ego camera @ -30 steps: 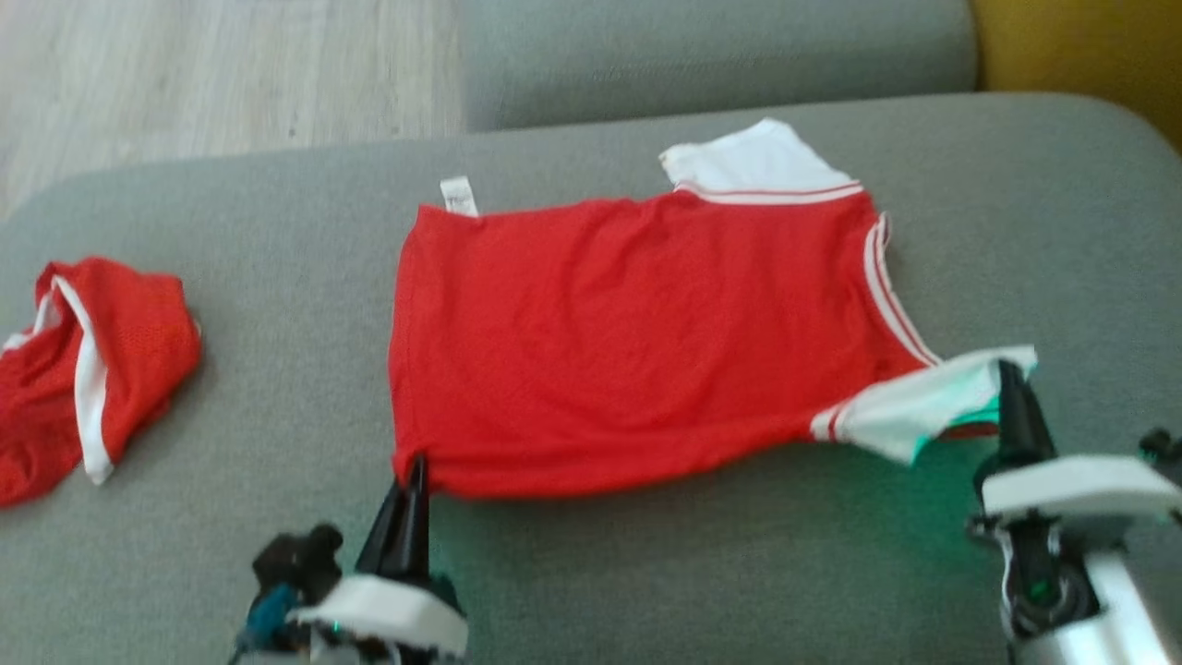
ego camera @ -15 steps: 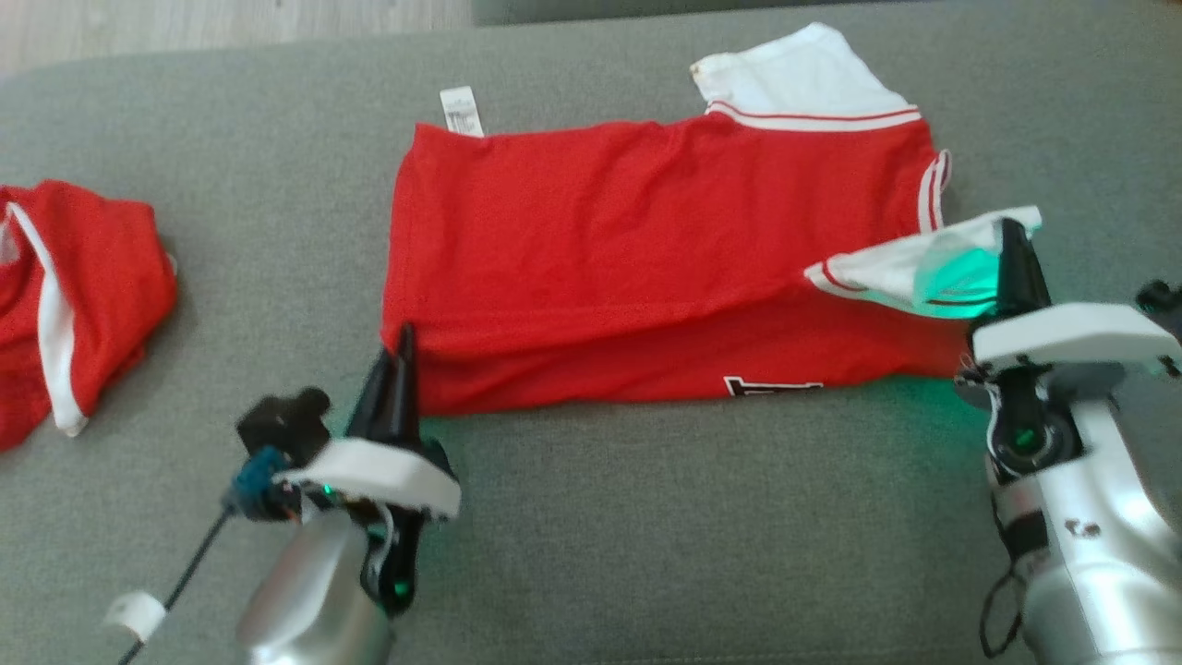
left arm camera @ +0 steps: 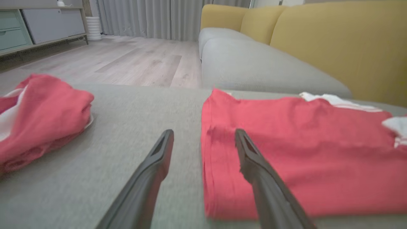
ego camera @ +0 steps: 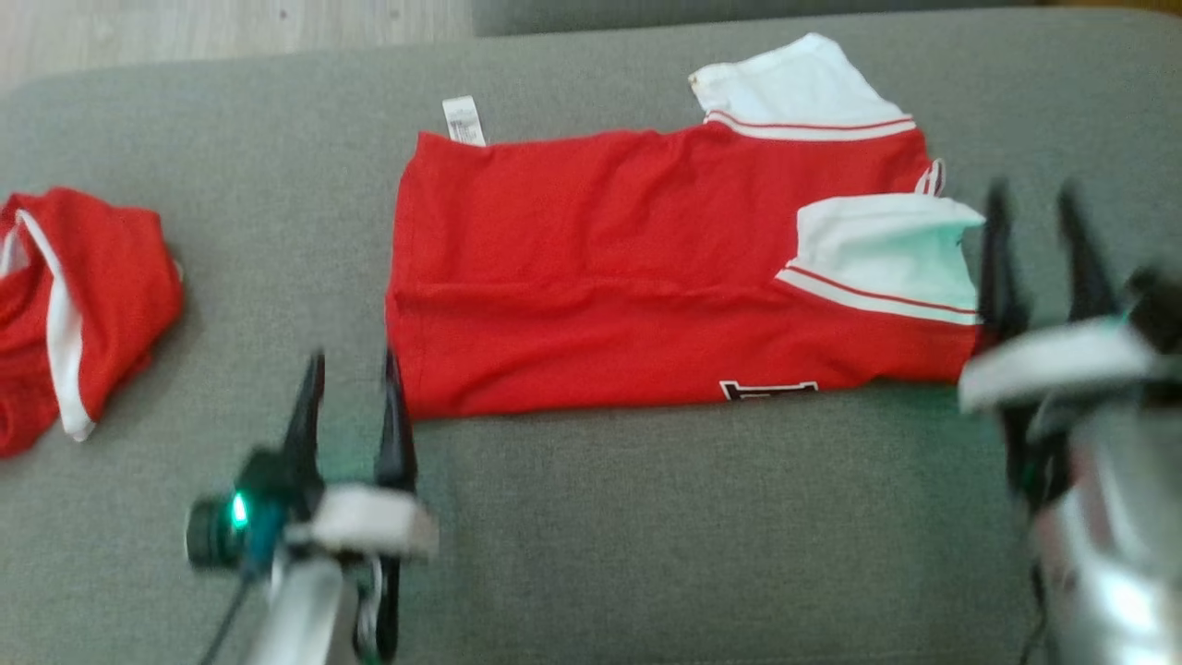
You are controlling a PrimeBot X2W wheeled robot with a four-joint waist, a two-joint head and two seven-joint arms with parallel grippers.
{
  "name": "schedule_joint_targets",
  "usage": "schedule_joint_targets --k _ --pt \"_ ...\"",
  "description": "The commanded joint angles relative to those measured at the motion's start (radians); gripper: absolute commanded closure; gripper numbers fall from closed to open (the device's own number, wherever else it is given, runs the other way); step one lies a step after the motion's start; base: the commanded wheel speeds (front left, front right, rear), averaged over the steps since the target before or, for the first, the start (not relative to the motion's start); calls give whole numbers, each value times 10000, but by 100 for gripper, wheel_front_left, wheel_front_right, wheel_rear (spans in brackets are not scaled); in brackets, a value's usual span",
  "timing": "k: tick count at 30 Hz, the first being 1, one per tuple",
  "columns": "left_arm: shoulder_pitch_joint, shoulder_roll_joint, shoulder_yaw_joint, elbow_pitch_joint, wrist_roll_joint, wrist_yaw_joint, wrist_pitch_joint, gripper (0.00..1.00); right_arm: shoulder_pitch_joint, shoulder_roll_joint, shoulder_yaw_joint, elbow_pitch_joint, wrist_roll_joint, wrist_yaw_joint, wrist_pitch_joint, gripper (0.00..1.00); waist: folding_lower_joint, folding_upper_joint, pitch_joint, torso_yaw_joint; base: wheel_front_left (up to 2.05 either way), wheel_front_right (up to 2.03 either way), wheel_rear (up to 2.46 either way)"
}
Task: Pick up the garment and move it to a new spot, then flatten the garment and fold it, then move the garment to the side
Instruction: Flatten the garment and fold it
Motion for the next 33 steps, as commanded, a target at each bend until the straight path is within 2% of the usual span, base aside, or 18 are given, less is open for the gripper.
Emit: schedule_joint_targets --k 1,5,9,20,24,33 --pt "77 137 364 -383 156 114 -51 0 415 123 128 -308 -328 -7 -101 0 0 0 -171 2 0 0 0" --pt "895 137 407 -536 745 285 -51 0 1451 500 -140 -605 -1559 -7 -103 0 0 0 -572 18 0 0 0" --pt "1580 137 394 -603 1043 357 -51 0 2281 778 -243 -665 -2111 -7 -103 0 0 0 -1050 41 0 0 0" --pt "3046 137 429 -756 1220 497 -51 0 3415 1093 -495 -498 -2292 -7 -104 0 0 0 -1908 -19 0 0 0" --pt "3041 137 363 -781 1109 447 -51 0 3447 1114 -441 -473 -2337 -7 -104 0 0 0 -1883 -1 0 0 0" --pt "1399 137 197 -104 1034 -144 -51 0 2829 1122 -190 -637 -2228 -7 -104 0 0 0 -888 -254 0 0 0"
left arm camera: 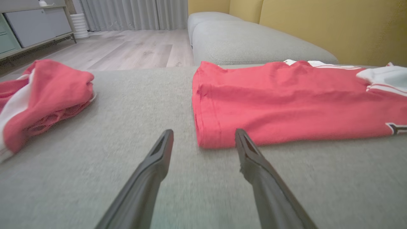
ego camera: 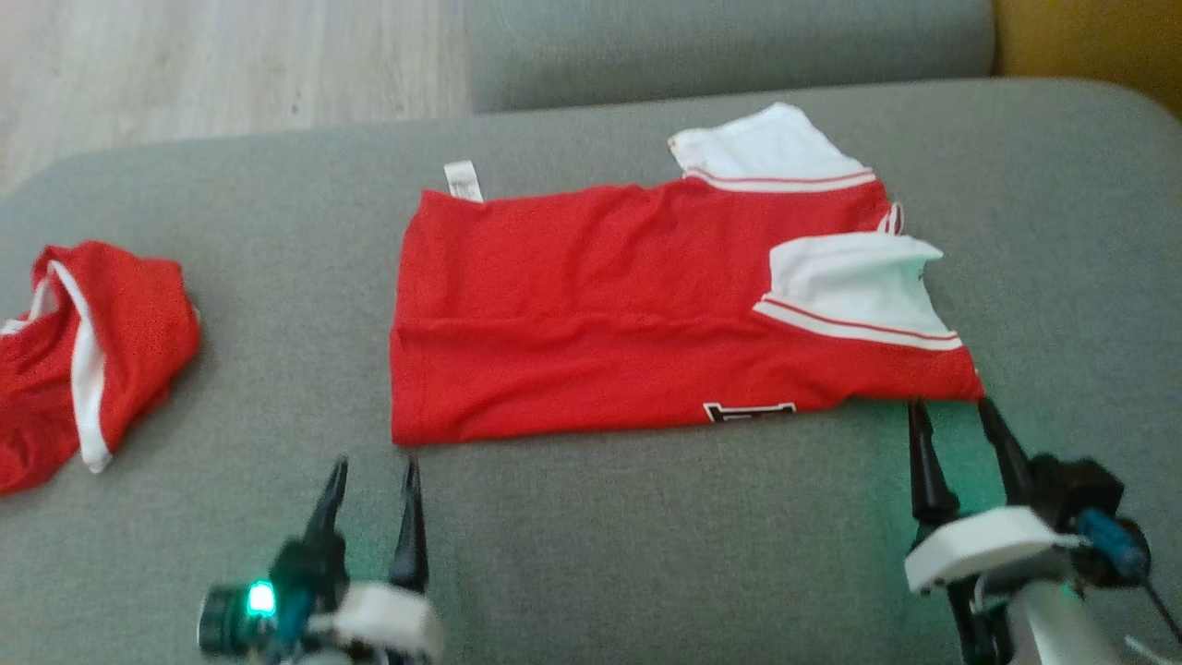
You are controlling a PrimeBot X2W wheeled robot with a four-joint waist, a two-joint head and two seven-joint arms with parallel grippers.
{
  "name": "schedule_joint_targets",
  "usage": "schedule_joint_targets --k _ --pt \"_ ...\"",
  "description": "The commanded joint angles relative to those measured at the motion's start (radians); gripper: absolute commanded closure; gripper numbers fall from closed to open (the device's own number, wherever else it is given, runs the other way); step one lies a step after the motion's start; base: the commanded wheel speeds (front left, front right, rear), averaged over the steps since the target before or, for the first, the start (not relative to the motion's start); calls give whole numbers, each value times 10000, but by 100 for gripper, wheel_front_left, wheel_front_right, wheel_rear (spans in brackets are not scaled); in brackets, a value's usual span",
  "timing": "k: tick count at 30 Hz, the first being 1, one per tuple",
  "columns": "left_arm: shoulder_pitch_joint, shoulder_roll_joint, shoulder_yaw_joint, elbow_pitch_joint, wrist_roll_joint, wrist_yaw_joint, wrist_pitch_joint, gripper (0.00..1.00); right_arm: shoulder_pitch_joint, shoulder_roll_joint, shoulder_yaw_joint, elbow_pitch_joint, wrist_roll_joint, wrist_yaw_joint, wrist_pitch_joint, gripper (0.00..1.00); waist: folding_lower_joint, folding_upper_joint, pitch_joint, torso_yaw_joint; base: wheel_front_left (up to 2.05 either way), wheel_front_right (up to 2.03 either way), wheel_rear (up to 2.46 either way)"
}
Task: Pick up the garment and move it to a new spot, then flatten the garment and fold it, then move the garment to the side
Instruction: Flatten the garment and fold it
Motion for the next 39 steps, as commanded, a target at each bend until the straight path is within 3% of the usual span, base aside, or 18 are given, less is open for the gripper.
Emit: schedule_joint_targets --k 1,9,16,17,18,20,29,30,31,34,39 --pt "-1065 68 314 -13 -91 -104 -53 0 -717 -37 285 -394 119 -7 -108 0 0 0 532 -188 0 0 0" --pt "-2348 68 399 1416 -310 -546 -53 0 -1196 -37 140 -518 292 -7 -108 0 0 0 1233 -558 0 0 0" --pt "-2900 68 500 2689 -952 -540 -53 0 -1679 -36 -552 -332 -49 -7 -108 0 0 0 1736 -804 0 0 0" --pt "-2962 68 467 2809 -1048 -581 -53 14 -1754 -36 -677 -162 -124 -7 -108 0 0 0 1786 -810 0 0 0" --pt "-3020 68 424 2913 -1086 -597 -53 54 -1852 -36 -799 56 -129 -7 -108 0 0 0 1844 -814 0 0 0" --pt "-3099 68 312 3088 -1160 -687 -53 99 -2104 -36 -907 610 -145 -7 -108 0 0 0 1912 -790 0 0 0" --pt "-3339 68 -145 3306 -1408 -867 -53 100 -3291 -36 -787 3156 118 -7 -87 0 0 0 2218 -473 0 0 0" --pt "-3345 68 -189 3303 -1434 -886 -53 100 -3394 -36 -662 3435 200 -7 -83 44 0 0 2229 -439 0 0 0" --pt "-3340 68 -210 3296 -1460 -896 -53 100 -3488 -36 -534 3652 318 -7 -85 100 0 0 2234 -413 0 0 0" --pt "-3234 68 -187 3254 -1446 -878 -53 100 -3643 -36 -373 4024 783 -7 -97 100 0 0 2113 -371 0 0 0" --pt "-2559 68 119 2803 -1384 -741 -53 100 -3194 -39 -737 3437 950 -7 -105 100 0 0 1378 -376 0 0 0"
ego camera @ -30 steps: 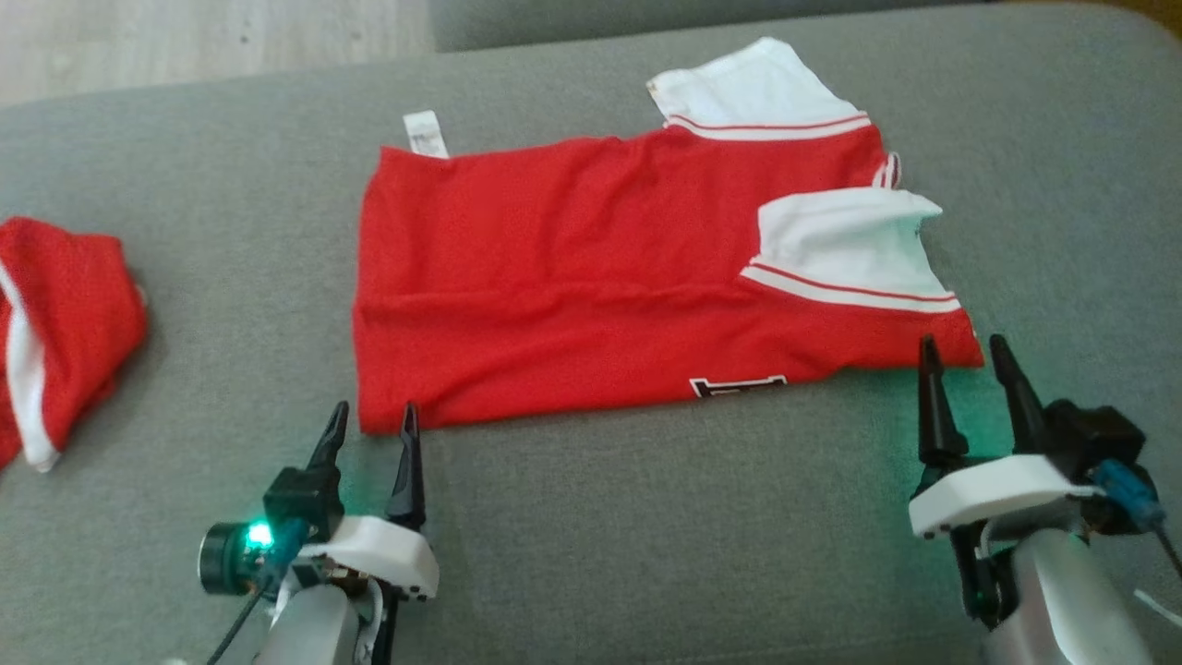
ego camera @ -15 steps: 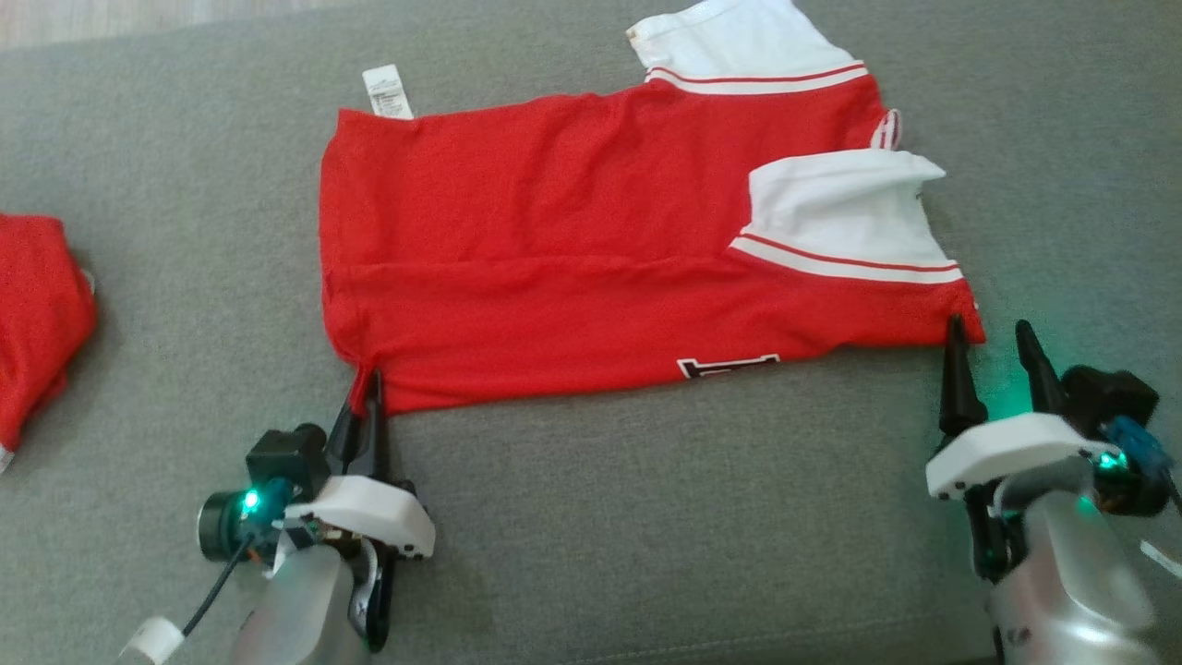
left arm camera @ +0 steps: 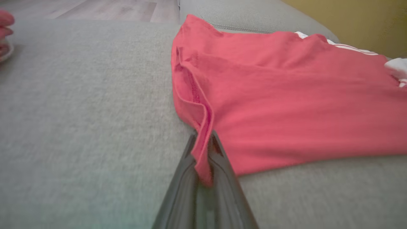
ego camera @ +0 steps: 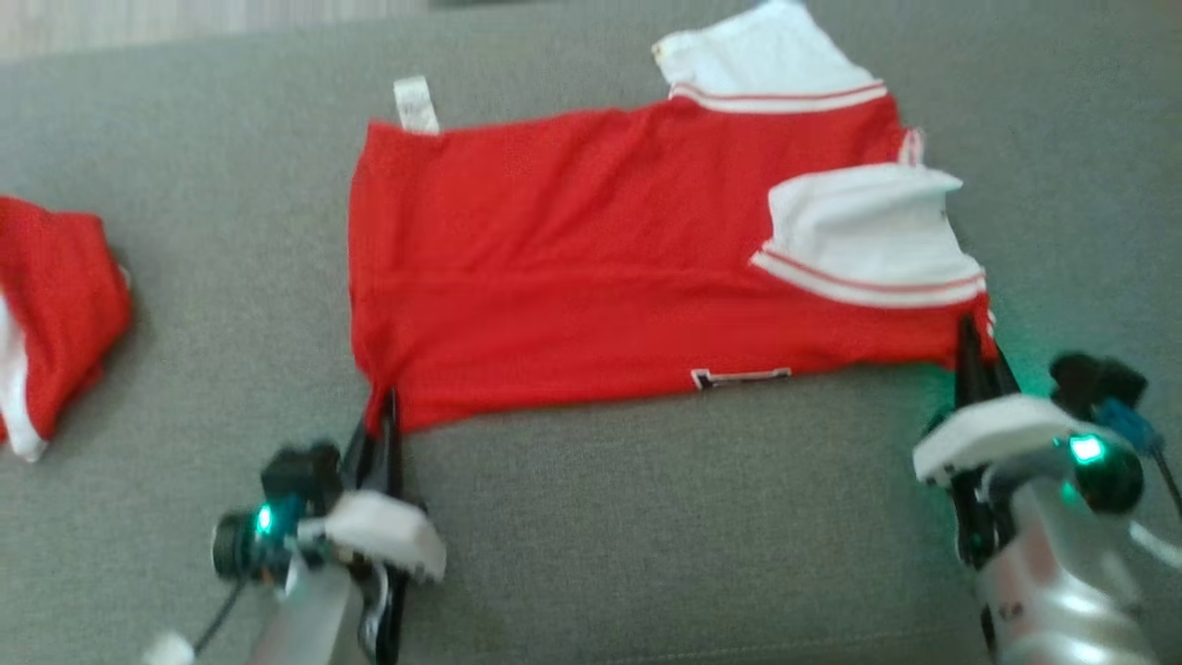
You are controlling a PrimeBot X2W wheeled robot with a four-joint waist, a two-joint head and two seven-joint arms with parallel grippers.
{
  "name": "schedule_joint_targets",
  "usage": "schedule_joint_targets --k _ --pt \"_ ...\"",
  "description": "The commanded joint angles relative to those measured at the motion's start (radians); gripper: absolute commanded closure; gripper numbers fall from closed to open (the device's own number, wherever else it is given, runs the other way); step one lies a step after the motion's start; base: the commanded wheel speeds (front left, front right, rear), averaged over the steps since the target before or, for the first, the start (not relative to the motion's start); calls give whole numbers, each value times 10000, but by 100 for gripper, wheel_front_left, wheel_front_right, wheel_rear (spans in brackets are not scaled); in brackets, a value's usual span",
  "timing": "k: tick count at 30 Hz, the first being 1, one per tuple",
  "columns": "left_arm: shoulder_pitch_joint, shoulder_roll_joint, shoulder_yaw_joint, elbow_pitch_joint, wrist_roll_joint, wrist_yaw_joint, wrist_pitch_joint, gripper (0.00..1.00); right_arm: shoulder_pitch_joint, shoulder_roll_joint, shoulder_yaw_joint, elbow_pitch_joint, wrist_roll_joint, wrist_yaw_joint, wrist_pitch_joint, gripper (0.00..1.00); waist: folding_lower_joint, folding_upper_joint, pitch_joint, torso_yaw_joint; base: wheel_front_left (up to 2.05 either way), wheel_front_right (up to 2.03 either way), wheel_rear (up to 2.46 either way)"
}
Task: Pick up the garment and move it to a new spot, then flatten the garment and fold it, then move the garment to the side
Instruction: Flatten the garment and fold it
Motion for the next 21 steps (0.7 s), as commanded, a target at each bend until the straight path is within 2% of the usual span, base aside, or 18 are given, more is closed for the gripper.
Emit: schedule_joint_targets --k 1,8,9,10,11,12,16,18,21 --pt "652 158 385 -219 16 80 20 100 392 -20 95 -320 92 -7 -34 100 -2 0 -561 12 0 0 0" --pt "2214 158 403 -757 31 168 20 100 1755 -190 -5 -691 601 -7 -36 100 -2 0 -1788 171 0 0 0" --pt "2349 158 399 -842 -5 215 20 92 1917 -195 -5 -701 694 -7 -36 100 -2 0 -1853 200 0 0 0" --pt "2456 158 404 -955 -47 258 20 27 2041 -205 -13 -714 768 -7 -36 100 -2 0 -1881 219 0 0 0" --pt "2533 158 409 -1059 -104 286 20 0 2132 -224 -21 -746 815 -7 -36 9 -2 0 -1875 243 0 0 0" --pt "2560 158 418 -1184 -129 341 20 0 2180 -241 -47 -827 853 -7 -36 0 -2 0 -1837 270 0 0 0" --pt "2313 158 538 -1825 -118 424 20 0 2130 -302 -141 -1348 795 -7 -37 0 -2 0 -1546 322 0 0 0" --pt "1903 159 892 -2336 -21 493 20 0 1958 -334 -136 -1743 677 -7 -37 0 -2 0 -1290 349 0 0 0" --pt "1089 338 1128 -2437 327 332 20 0 1544 -356 -35 -2201 532 -7 -37 0 -2 0 -875 351 0 0 0"
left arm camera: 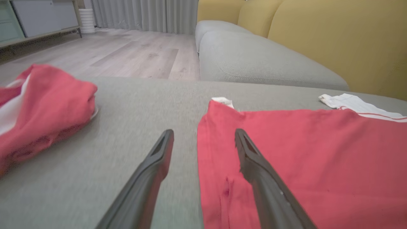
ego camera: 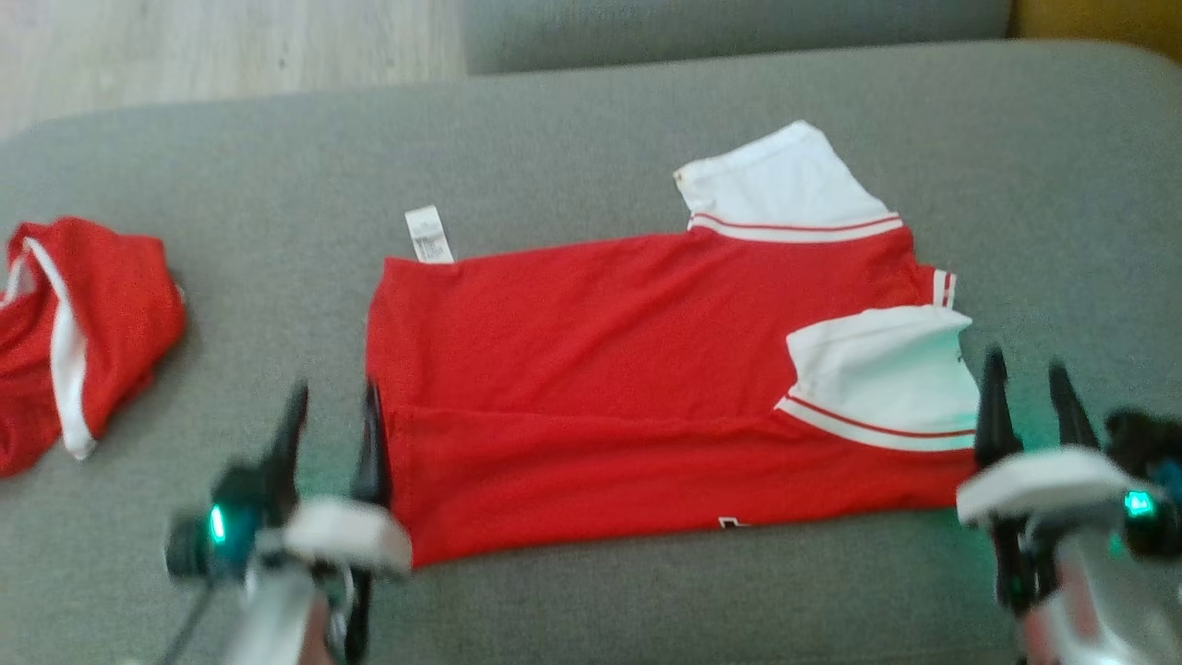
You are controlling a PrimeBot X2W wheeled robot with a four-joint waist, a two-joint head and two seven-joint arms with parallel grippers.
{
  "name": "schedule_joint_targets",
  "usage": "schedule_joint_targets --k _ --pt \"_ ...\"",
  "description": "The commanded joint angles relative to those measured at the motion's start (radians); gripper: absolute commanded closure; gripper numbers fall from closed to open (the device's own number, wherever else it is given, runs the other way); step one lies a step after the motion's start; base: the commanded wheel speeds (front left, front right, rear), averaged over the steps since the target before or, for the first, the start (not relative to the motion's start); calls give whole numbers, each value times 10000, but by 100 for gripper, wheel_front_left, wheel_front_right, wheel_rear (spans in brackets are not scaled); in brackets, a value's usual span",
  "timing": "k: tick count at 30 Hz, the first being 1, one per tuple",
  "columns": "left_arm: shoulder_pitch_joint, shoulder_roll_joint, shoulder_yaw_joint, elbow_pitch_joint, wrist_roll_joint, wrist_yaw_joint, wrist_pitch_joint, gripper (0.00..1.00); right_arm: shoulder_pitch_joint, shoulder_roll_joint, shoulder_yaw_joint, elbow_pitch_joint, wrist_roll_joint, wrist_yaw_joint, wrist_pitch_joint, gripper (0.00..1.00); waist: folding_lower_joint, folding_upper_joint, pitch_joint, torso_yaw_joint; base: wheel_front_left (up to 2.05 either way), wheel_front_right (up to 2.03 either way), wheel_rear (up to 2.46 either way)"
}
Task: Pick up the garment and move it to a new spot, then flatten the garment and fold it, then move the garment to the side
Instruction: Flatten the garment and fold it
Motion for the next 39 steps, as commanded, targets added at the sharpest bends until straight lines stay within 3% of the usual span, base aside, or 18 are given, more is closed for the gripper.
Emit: schedule_joint_targets --k 1,12,22,23,24,25,29,36,39 --pt "-998 288 418 -116 211 -115 -53 0 -677 -106 386 -488 -164 -7 -66 0 -1 0 442 -19 0 0 0" --pt "-4665 735 477 3276 436 -350 -53 0 -2592 18 1538 -723 -199 -7 -53 0 -1 0 1919 -653 0 0 0" --pt "-5407 885 400 4497 718 -257 -53 0 -3015 -255 1767 -714 20 -7 -59 0 -1 0 2396 -807 0 0 0" --pt "-5468 849 383 4595 741 -255 -53 11 -3133 -320 1862 -717 16 -7 -36 0 -1 0 2427 -772 0 0 0" --pt "-5497 830 368 4629 759 -254 -53 52 -3233 -360 1902 -718 20 -7 7 0 -1 0 2440 -747 0 0 0" --pt "-5527 810 326 4672 797 -268 -53 100 -3372 -418 1952 -717 18 -7 77 0 -1 0 2461 -716 0 0 0" --pt "-5663 677 189 4611 907 -324 -53 100 -4249 -731 2348 -571 -37 -7 799 0 -1 0 2581 -509 0 0 0" --pt "-6000 337 -115 4051 1108 -427 -53 100 -6398 -1447 3316 583 12 -7 3357 0 -1 0 3075 299 0 0 0" --pt "-6123 212 -246 3978 1126 -482 -53 100 -6919 -1609 3400 1031 28 -7 3924 0 -1 0 3245 572 0 0 0"
